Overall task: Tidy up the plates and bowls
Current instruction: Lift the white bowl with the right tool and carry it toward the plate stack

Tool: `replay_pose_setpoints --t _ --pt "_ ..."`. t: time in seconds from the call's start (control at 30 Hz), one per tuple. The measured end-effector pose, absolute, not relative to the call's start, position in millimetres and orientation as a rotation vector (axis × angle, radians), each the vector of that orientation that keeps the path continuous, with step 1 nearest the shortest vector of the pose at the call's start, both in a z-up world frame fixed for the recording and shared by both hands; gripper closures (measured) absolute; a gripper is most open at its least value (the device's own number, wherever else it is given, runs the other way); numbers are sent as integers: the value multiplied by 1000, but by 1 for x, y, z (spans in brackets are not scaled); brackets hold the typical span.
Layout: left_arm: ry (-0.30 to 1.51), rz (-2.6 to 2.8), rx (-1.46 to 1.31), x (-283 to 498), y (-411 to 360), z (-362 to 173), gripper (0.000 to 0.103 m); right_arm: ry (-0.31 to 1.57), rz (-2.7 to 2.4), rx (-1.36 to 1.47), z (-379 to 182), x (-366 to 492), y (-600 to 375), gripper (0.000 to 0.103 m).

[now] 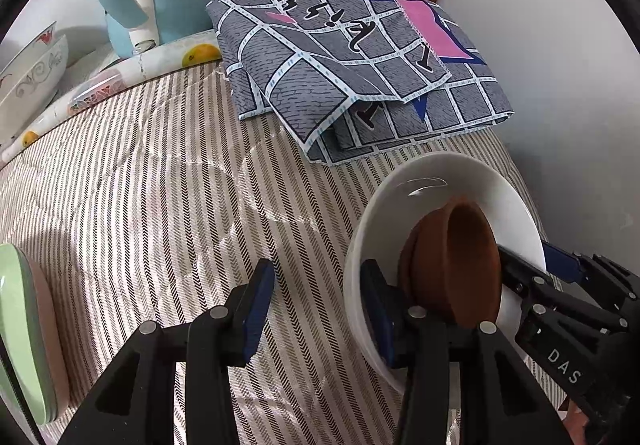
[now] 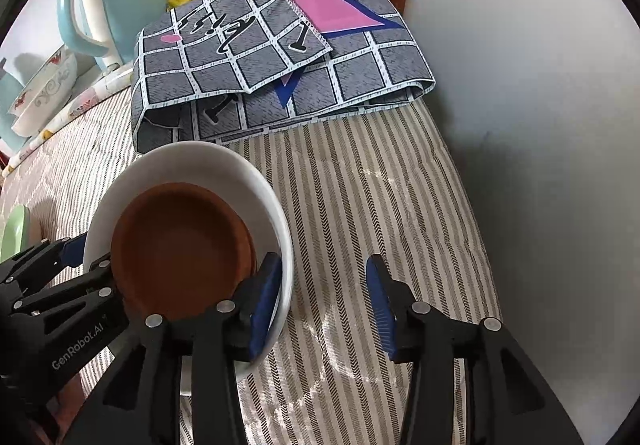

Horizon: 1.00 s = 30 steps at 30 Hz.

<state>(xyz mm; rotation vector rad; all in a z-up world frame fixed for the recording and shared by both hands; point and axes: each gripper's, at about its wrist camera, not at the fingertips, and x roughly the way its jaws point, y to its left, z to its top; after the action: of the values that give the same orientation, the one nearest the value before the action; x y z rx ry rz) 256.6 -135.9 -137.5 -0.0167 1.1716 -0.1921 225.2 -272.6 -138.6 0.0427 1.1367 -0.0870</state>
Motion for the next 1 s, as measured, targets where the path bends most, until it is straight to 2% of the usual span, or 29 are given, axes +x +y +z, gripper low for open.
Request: replay_pose_setpoints --t 0.13,0.37,0.5,0.6,0.77,0.83,1.0 --pt "1177 -198 -10 257 -137 -136 61 1139 -94 35 -139 226 -269 58" --pt "1198 -215 -45 260 -132 -140 61 1140 -77 83 -142 227 -278 48" --pt "1183 -216 -40 259 -132 -140 62 1117 -76 77 -141 224 -278 48" --pt "1192 -248 -70 260 -131 -141 69 1096 -69 77 -140 221 -275 58" --pt "1177 -293 -82 257 -137 -138 90 1059 -20 102 -138 217 -265 88" --pt "1159 -277 -64 254 -142 -136 90 1043 -17 109 -138 216 -260 93" --pt "1148 -287 -94 253 -138 -134 91 1010 -47 132 -137 210 -257 93"
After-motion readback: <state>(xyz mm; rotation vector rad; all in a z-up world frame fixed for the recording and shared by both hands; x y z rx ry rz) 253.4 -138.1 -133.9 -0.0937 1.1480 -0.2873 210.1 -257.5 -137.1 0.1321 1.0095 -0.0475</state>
